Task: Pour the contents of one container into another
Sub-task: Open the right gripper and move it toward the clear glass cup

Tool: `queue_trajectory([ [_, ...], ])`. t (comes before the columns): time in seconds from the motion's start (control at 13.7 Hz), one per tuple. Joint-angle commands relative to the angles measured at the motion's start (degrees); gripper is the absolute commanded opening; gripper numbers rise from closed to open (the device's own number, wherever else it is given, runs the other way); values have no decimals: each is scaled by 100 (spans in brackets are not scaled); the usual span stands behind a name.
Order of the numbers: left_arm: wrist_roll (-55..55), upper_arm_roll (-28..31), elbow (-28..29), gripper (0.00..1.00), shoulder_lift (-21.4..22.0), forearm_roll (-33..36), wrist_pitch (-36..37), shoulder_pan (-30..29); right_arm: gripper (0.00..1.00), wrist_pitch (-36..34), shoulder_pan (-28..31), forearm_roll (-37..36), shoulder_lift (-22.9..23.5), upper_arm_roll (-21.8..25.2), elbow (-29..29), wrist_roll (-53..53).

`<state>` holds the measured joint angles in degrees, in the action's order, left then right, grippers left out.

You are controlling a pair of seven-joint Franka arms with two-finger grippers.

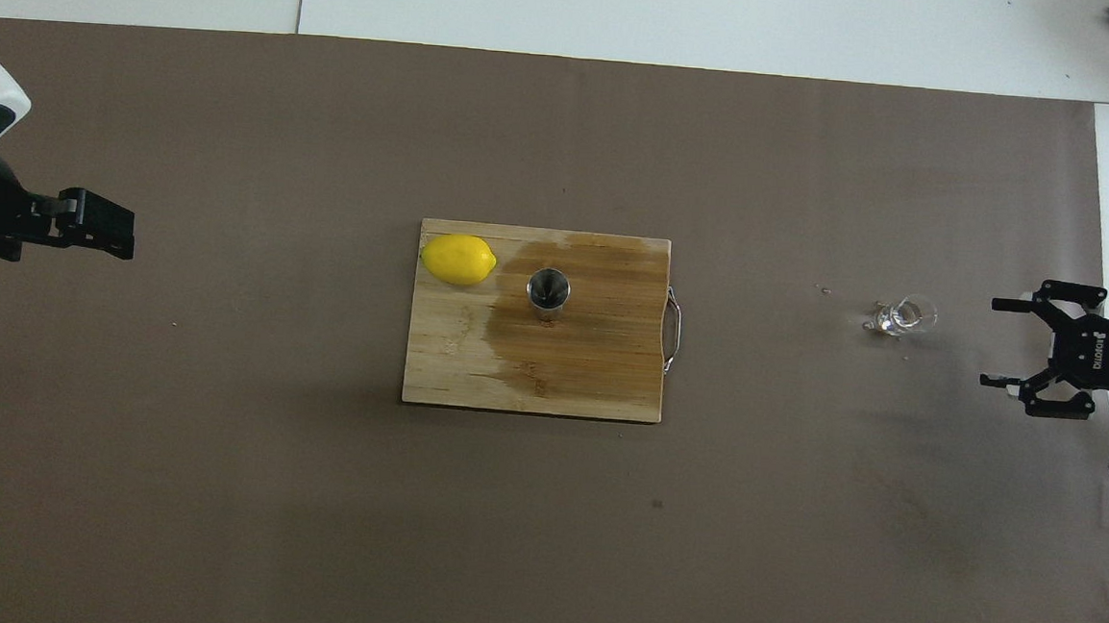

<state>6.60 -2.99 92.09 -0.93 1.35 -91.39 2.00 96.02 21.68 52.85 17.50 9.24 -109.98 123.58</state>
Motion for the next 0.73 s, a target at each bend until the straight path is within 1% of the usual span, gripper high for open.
queue_trajectory([
  [0.0, 105, 27, 221, 100, 180, 94, -98, -6, 100, -242, 108, 85, 438, -80, 406, -44],
  [0.15, 52, 36, 221, 100, 180, 85, -63, 11, 100, -374, 117, 67, 754, -98, 783, -18],
  [0.29, 70, 36, 221, 100, 180, 85, -46, 64, 100, -374, 117, 50, 992, -141, 1030, 52],
  [0.66, 87, 71, 221, 100, 180, 85, -46, -33, 100, -365, 108, 94, 1159, -186, 1066, 228],
])
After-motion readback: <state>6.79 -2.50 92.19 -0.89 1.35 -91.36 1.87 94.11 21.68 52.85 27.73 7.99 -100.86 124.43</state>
